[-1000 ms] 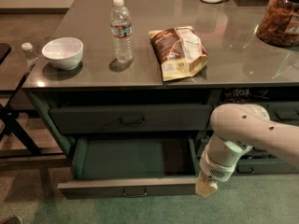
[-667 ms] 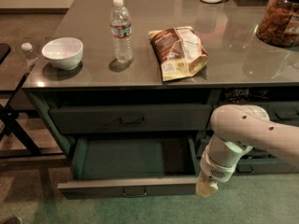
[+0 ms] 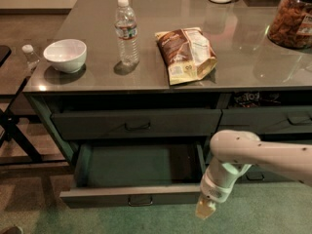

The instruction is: Close middle drawer

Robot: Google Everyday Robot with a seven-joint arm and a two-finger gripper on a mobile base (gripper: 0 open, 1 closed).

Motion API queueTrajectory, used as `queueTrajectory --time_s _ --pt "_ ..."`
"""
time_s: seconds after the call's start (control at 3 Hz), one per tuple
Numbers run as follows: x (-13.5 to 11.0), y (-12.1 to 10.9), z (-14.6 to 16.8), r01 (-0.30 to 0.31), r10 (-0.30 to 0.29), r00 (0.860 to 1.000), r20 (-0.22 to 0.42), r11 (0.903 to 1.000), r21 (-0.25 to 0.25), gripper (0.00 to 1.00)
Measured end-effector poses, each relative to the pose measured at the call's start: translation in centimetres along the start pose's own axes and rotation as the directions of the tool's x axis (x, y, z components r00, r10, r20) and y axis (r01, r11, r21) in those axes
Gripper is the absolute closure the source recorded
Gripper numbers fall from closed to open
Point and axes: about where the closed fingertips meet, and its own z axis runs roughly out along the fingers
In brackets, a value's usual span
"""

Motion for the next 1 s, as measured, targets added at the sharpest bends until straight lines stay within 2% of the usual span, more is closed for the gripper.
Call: queueTrajectory --time_s 0.33,0.67,1.0 --pt "-0.9 -2.1 4.6 -0.014 0.014 1.000 0.003 0.9983 -0.056 1.00" --pt "-1.8 -3.8 7.0 -0.015 0.015 1.000 -0.001 0.9981 -0.060 1.00" --pt "-2.8 -5.3 7.8 -0.013 0.013 1.000 -0.003 0.9994 -0.034 1.00"
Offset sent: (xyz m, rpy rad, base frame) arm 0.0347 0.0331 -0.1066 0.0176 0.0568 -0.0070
